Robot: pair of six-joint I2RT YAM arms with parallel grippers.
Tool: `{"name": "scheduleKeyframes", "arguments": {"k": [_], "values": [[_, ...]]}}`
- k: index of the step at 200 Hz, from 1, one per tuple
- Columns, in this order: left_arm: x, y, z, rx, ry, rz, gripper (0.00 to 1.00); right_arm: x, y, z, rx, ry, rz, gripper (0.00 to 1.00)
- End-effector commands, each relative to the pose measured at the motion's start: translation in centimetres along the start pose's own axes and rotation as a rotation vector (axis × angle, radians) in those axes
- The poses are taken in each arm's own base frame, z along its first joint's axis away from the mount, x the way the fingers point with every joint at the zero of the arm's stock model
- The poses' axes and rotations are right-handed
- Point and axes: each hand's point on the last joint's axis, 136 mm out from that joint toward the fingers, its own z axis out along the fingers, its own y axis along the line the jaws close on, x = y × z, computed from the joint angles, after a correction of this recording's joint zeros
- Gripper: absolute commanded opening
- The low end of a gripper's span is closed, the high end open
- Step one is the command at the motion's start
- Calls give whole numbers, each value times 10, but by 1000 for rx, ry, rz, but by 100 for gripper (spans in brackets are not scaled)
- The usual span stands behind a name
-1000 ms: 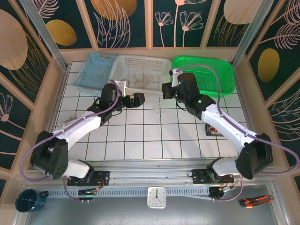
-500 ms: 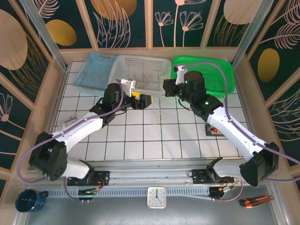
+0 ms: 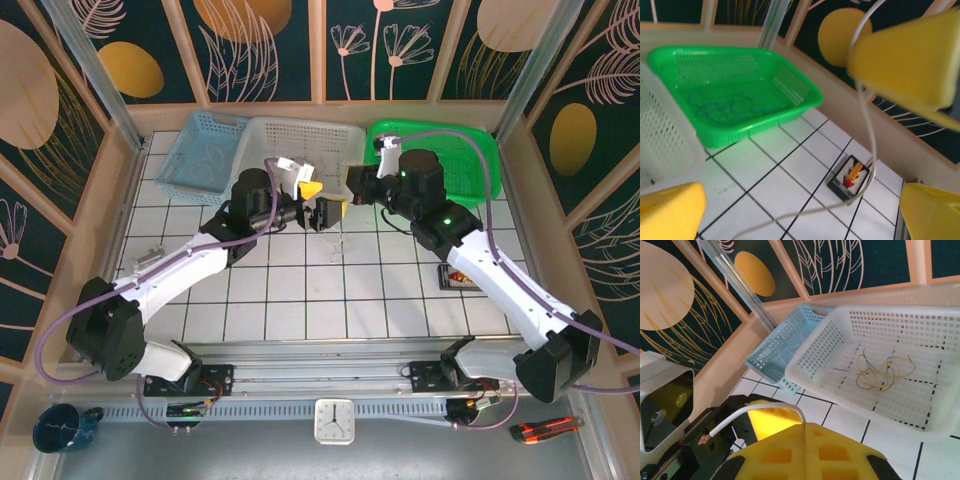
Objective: Untangle the cables
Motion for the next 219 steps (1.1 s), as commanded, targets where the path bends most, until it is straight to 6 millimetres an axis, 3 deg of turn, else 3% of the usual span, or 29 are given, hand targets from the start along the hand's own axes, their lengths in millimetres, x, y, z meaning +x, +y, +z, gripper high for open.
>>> {"name": "scheduleKeyframes", "arguments": {"k": [1, 48, 76, 106, 141, 161, 187, 206, 219], "values": [[-14, -17, 8, 75, -27, 66, 97, -18, 22, -12, -69, -43, 5, 0], [-7, -32, 21, 138, 9, 84, 87, -19, 31, -14, -104, -45, 15, 0], [-6, -30, 28, 136, 9, 78, 79, -18, 41, -17, -156, -46, 36, 0], [-14, -28, 33, 130, -31, 59, 49, -18, 48, -23, -205, -60, 68, 0], [-23, -30, 32, 140, -70, 44, 22, -15, 51, -26, -228, -60, 82, 0], [-27, -32, 29, 142, -89, 40, 0, -18, 48, -31, -224, -72, 83, 0], [-34, -37, 21, 145, -123, 34, 0, -24, 42, -41, -212, -95, 86, 0], [-42, -37, 16, 125, -153, 27, 0, -29, 32, -50, -187, -118, 88, 38], [-47, -36, 13, 107, -168, 25, 0, -32, 32, -62, -185, -147, 87, 50]]}}
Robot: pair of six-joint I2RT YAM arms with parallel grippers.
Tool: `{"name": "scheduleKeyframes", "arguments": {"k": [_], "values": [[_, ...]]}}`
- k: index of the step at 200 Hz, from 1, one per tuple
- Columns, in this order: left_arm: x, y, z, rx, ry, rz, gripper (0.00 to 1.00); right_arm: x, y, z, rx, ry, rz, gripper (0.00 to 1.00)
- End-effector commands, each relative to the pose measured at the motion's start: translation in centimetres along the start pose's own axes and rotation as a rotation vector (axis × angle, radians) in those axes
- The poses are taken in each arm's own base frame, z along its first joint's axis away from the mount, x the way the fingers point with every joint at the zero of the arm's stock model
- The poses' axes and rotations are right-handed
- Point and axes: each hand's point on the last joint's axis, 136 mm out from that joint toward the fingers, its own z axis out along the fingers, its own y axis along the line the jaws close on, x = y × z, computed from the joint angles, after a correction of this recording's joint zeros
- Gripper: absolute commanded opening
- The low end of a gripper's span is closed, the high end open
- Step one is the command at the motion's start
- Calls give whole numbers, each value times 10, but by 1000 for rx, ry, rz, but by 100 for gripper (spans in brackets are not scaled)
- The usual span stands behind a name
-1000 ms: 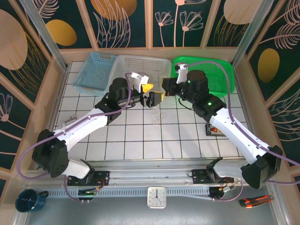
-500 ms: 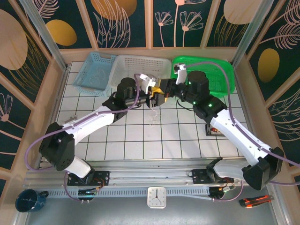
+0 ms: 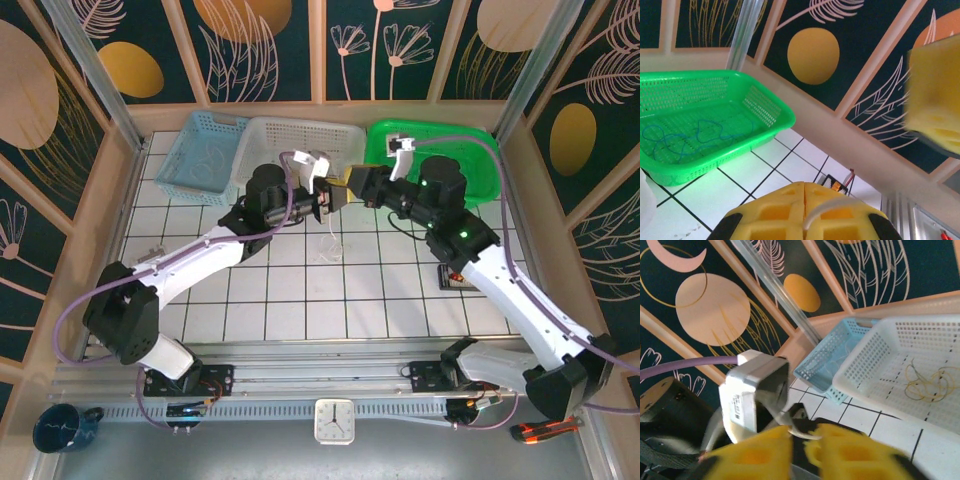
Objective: Untangle the cables
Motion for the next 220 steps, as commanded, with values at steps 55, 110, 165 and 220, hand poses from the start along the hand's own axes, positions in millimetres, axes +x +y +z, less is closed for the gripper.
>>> {"name": "scheduleKeyframes", "arguments": {"k": [55, 110, 165, 220], "values": [[-59, -28, -13, 29, -139, -3, 0, 24, -22, -36, 14, -59, -53, 59], [-80, -42, -9, 75, -148, -42, 0, 87, -31, -9, 23, 16, -132, 61], [-85, -46, -8, 90, -140, -60, 0, 93, -37, 19, 60, -9, -174, 61], [-91, -51, -7, 109, -145, -66, 0, 82, -36, 54, 44, -30, -191, 61]]}}
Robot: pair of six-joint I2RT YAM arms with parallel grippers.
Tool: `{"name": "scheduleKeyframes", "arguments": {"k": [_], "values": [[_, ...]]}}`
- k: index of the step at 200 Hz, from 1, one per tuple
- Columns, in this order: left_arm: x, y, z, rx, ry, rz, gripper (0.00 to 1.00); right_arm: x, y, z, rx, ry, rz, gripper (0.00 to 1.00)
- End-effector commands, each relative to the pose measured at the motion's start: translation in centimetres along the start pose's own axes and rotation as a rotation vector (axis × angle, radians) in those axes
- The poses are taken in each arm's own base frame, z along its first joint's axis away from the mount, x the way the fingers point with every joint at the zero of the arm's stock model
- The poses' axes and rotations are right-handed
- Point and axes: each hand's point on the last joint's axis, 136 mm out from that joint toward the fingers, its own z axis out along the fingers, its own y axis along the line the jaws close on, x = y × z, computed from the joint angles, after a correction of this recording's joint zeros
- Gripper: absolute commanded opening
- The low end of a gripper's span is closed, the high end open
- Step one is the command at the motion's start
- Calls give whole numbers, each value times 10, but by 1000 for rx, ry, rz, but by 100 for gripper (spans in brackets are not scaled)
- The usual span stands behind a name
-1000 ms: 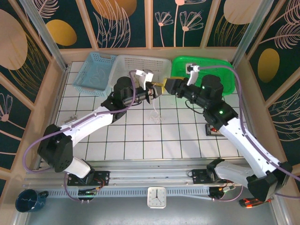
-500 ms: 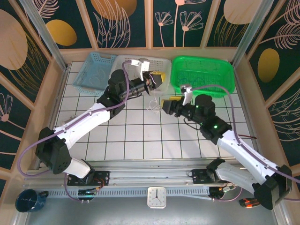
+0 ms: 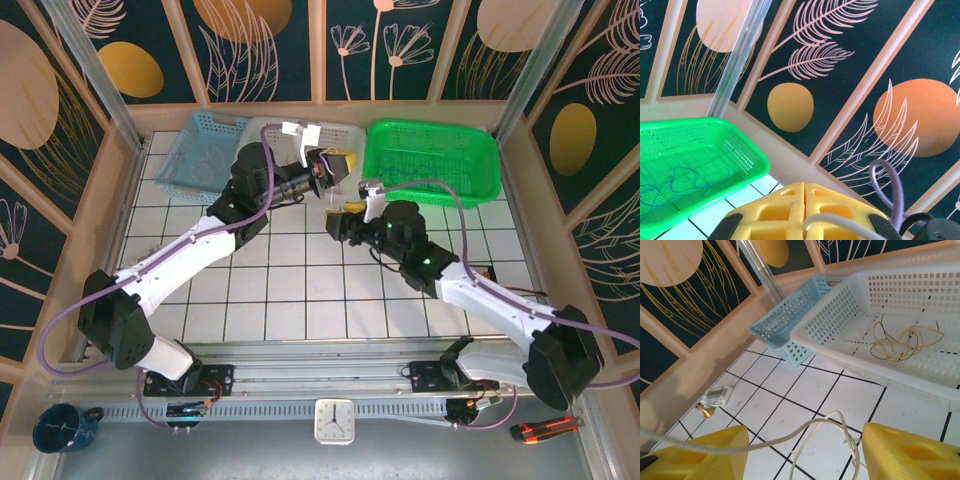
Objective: Untangle the cables
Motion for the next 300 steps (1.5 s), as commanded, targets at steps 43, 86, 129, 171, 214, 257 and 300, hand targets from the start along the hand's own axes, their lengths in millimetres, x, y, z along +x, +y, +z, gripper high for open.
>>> {"name": "scheduleKeyframes", "arguments": {"k": [43, 86, 129, 171, 214, 257, 300], "values": [[-21, -24, 0, 71, -23, -10, 0, -31, -1, 39, 4, -137, -12, 52], [-42, -40, -7, 99, -73, -26, 0, 4, -18, 64, 15, -99, 38, 18], [-70, -51, -11, 76, -121, 1, 0, 62, -47, 63, 73, -18, 109, 12], [-96, -53, -9, 8, -139, 58, 0, 115, -67, 40, 118, 38, 193, 8], [-112, -53, -11, -44, -163, 100, 0, 145, -70, 25, 138, 81, 216, 8], [-133, -53, -14, -89, -185, 131, 0, 161, -70, 21, 148, 113, 230, 28], [-147, -54, -17, -117, -201, 162, 0, 169, -70, 19, 161, 123, 232, 32]]}}
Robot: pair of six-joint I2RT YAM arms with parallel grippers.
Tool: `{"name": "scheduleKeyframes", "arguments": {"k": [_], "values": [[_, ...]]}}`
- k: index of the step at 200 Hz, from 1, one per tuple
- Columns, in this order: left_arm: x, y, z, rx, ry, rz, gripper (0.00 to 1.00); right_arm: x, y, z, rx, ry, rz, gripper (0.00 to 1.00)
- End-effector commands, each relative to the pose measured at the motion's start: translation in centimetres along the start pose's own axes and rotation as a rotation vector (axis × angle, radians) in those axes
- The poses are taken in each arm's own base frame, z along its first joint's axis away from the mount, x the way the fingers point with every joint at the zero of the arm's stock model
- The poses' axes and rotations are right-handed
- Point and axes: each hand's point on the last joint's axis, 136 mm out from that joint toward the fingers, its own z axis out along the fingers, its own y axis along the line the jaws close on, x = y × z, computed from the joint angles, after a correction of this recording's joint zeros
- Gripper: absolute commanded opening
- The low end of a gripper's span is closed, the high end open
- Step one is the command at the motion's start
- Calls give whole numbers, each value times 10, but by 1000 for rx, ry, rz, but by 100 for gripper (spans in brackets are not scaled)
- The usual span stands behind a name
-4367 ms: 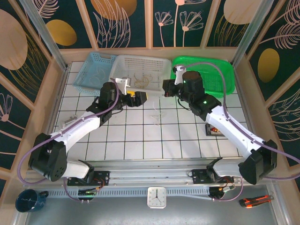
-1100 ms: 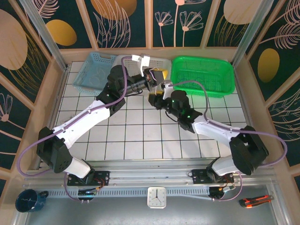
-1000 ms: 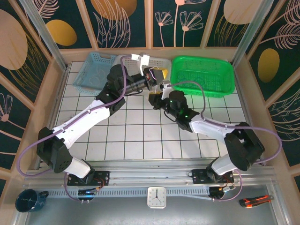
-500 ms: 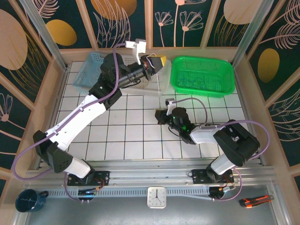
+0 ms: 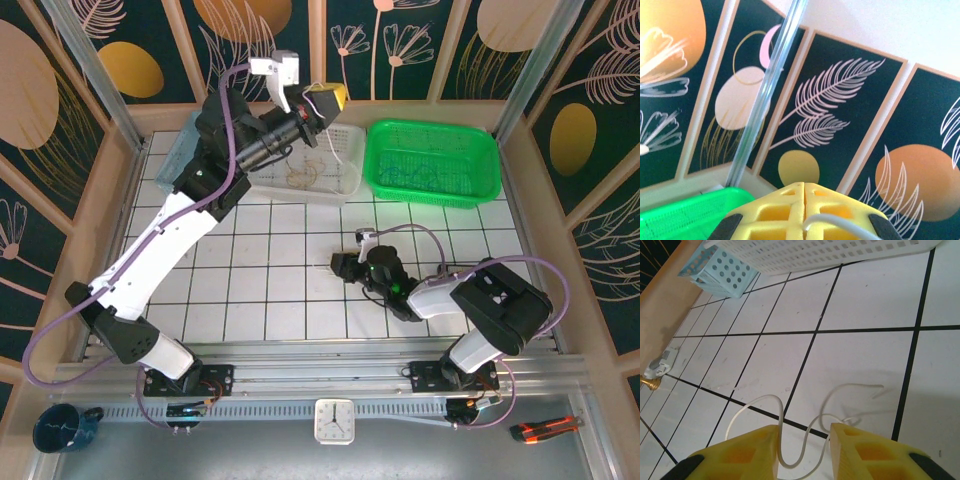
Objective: Untangle the cables
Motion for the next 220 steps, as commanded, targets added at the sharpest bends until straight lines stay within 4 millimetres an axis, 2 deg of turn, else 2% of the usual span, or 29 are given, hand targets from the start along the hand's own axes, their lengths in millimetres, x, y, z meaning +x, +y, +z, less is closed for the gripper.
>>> {"name": "scheduleKeyframes", "arguments": {"k": [1, 32, 49, 76, 103, 140, 177, 192, 201, 205, 220], "values": [[-7, 7, -1, -42, -4, 39, 0, 7, -7, -1, 36, -4, 13, 32], [-18, 26, -8, -115, -22, 71, 0, 4, 0, -5, 22, -4, 11, 32], [-23, 48, -16, -175, -34, 72, 0, -3, 6, -9, 14, -7, 3, 35], [-26, 95, -33, -292, -48, 68, 0, -21, 18, -19, 18, -37, -22, 46], [-28, 150, -53, -426, -53, 65, 0, -39, 25, -32, 36, -64, -44, 51], [-40, 222, -88, -618, -104, 63, 0, -56, 24, -49, 92, -85, -64, 60], [-58, 289, -118, -815, -138, 102, 0, -63, 25, -62, 101, -96, -53, 61], [-64, 312, -128, -876, -151, 115, 0, -64, 26, -66, 98, -98, -50, 61], [-73, 320, -134, -905, -176, 124, 0, -64, 26, -67, 98, -97, -49, 61], [-67, 335, -134, -926, -162, 118, 0, -63, 26, -68, 98, -95, -50, 61], [-70, 357, -141, -973, -175, 121, 0, -62, 26, -70, 96, -89, -50, 61]]}}
